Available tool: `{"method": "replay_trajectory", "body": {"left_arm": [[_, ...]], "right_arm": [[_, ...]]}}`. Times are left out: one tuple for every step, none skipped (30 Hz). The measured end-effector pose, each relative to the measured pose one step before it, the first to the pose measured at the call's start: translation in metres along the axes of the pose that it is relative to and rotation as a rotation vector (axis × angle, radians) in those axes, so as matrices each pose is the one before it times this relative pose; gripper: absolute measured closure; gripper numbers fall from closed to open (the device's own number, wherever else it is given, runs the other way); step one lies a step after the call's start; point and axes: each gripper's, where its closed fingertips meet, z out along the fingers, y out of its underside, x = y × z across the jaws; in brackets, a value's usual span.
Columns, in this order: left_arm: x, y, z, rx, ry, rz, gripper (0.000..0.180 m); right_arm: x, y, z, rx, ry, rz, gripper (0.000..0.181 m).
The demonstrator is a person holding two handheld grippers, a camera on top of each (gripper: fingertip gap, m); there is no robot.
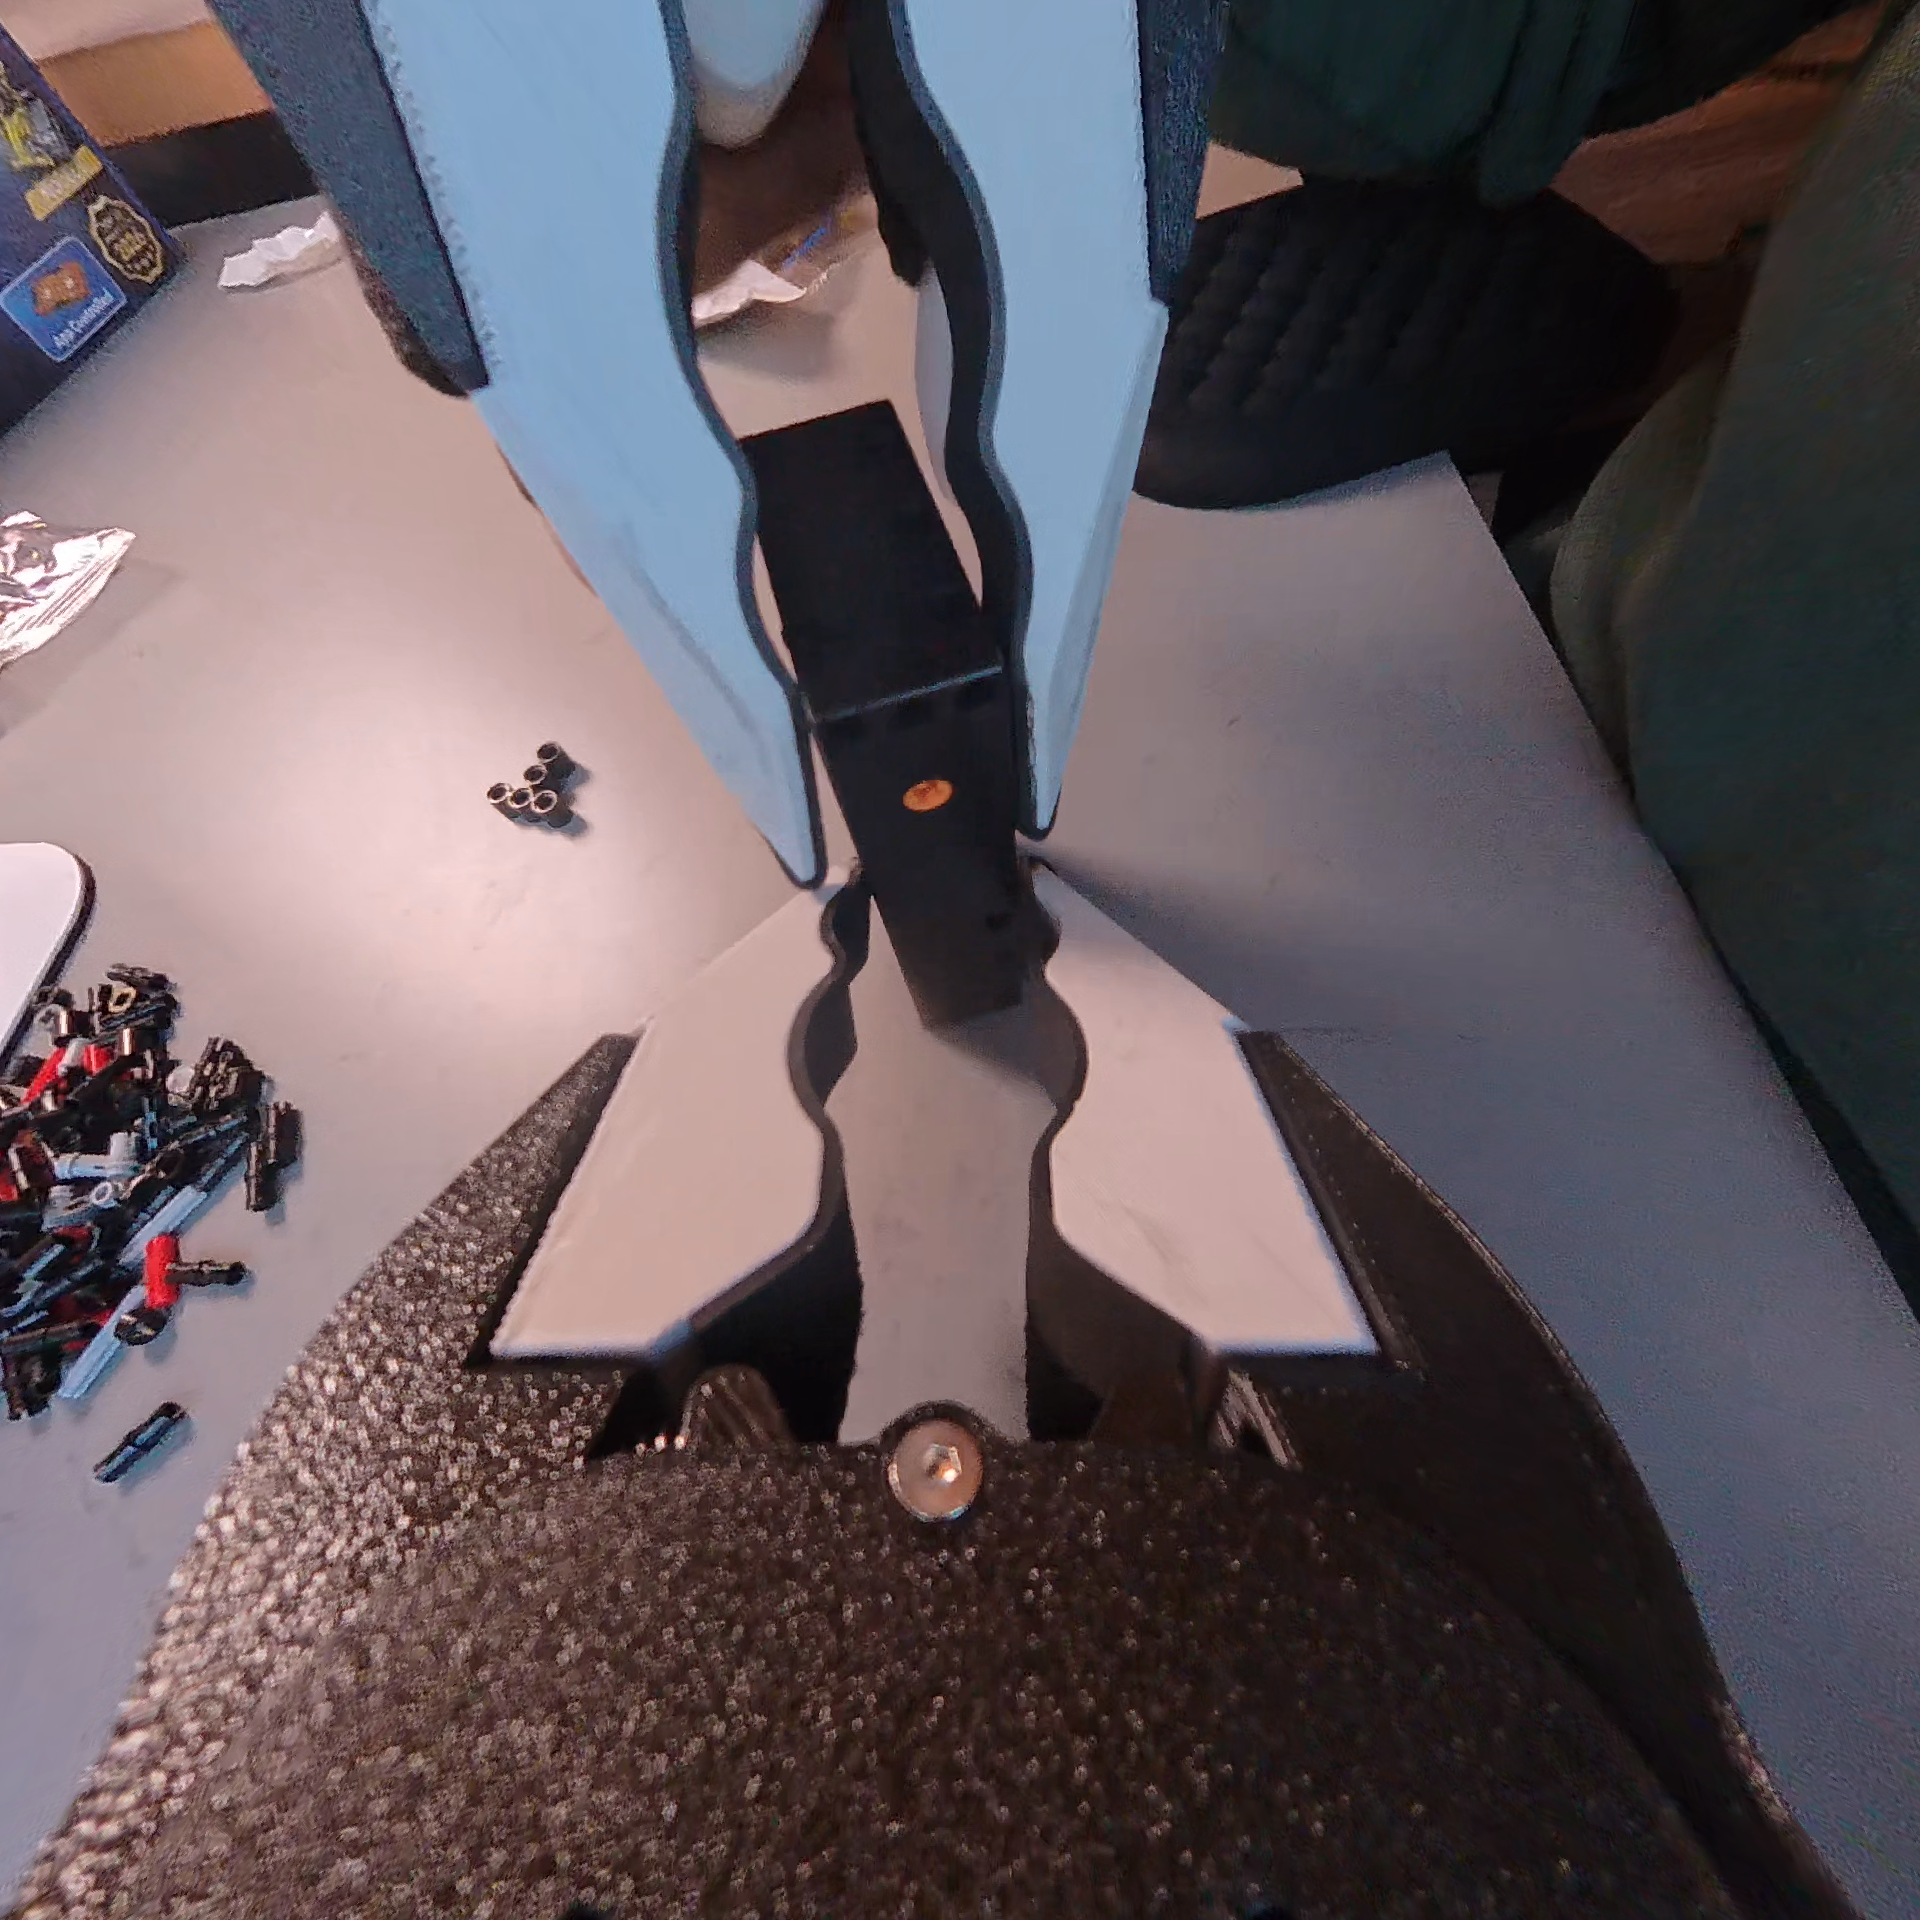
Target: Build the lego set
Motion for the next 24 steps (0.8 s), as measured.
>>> {"method": "replay_trajectory", "body": {"left_arm": [[-0.00095,0.00176,-0.00086,0.0063,0.0046,-0.0164,0.153],[-0.00052,0.00074,-0.00132,0.0145,0.0110,-0.0192,0.153],[-0.00156,0.00097,-0.00138,0.0131,0.0074,-0.0193,0.154],[-0.00324,0.00075,-0.00195,0.0065,-0.0054,-0.0130,0.154],[-0.00406,0.00067,-0.00193,0.0033,-0.0155,-0.0029,0.154],[-0.00318,-0.00037,-0.00205,0.0096,-0.0110,-0.0046,0.154],[-0.00163,-0.00206,-0.00228,0.0203,-0.0011,-0.0110,0.154],[-0.00110,-0.00308,-0.00242,0.0250,0.0008,-0.0109,0.154],[-0.00139,-0.00288,-0.00211,0.0237,-0.0011,-0.0095,0.154],[-0.00111,-0.00319,-0.00148,0.0248,-0.0005,-0.0082,0.155],[0.00004,-0.00460,-0.00115,0.0321,0.0058,-0.0058,0.155],[0.00163,-0.00561,-0.00060,0.0386,0.0135,-0.0069,0.155],[0.00159,-0.00512,0.00009,0.0324,0.0127,-0.0101,0.155],[0.00103,-0.00330,0.00025,0.0225,0.0070,-0.0050,0.155],[0.00070,-0.00285,0.00006,0.0191,0.0043,-0.0037,0.155],[0.00067,-0.00195,0.00061,0.0088,0.0039,-0.0038,0.155],[0.00040,0.00045,0.00141,-0.0090,-0.0008,0.0037,0.155],[0.00007,0.00298,0.00201,-0.0248,-0.0050,0.0115,0.155],[0.00076,0.00527,0.00210,-0.0395,-0.0024,0.0178,0.154],[0.00073,0.00470,0.00162,-0.0374,-0.0046,0.0206,0.154],[0.00014,0.00033,-0.00002,-0.0108,-0.0090,0.0145,0.147],[0.00078,-0.00418,-0.00159,0.0122,-0.0008,0.0013,0.141],[0.00164,-0.00535,-0.00218,0.0144,0.0087,-0.0060,0.137],[0.00172,-0.00539,-0.00207,0.0121,0.0075,-0.0019,0.136]], "right_arm": [[0.00360,-0.00291,0.00339,0.0416,0.0154,0.0066,0.154],[0.00219,-0.00351,0.00168,0.0594,0.0046,0.0126,0.153],[0.00332,-0.00180,0.00015,0.0612,0.0120,0.0226,0.150],[0.00518,0.00031,-0.00166,0.0550,0.0227,0.0362,0.143],[0.00297,0.00235,-0.00329,0.0448,0.0093,0.0449,0.134],[0.00221,0.00317,-0.00466,0.0397,0.0090,0.0425,0.127],[0.00116,0.00355,-0.00493,0.0364,0.0079,0.0348,0.121],[0.00043,0.00465,-0.00405,0.0276,0.0063,0.0307,0.119],[0.00028,0.00508,-0.00233,0.0218,0.0071,0.0237,0.117],[0.00130,0.00345,-0.00082,0.0266,0.0174,0.0097,0.117],[0.00115,0.00089,0.00026,0.0356,0.0190,0.0002,0.119],[-0.00085,-0.00138,0.00094,0.0391,0.0055,-0.0001,0.126],[-0.00211,-0.00268,0.00114,0.0330,-0.0047,-0.0015,0.139],[-0.00117,-0.00423,0.00006,0.0289,-0.0007,-0.0150,0.155],[-0.00054,-0.00403,-0.00185,0.0108,-0.0019,-0.0169,0.156],[-0.00079,-0.00207,-0.00186,-0.0177,-0.0113,-0.0007,0.156],[-0.00057,-0.00005,-0.00165,-0.0391,-0.0106,-0.0007,0.156],[-0.00018,0.00222,-0.00127,-0.0601,-0.0021,-0.0162,0.156],[-0.00084,0.00425,-0.00052,-0.0806,-0.0007,-0.0232,0.156],[-0.00140,0.00559,-0.00042,-0.0961,-0.0037,-0.0304,0.156],[-0.00112,0.00630,-0.00063,-0.0985,-0.0018,-0.0344,0.156],[-0.00257,0.00620,-0.00011,-0.0906,-0.0156,-0.0161,0.156],[-0.00217,0.00466,0.00098,-0.0759,-0.0177,-0.0013,0.156],[-0.00142,0.00421,0.00217,-0.0686,-0.0115,-0.0043,0.157]]}}
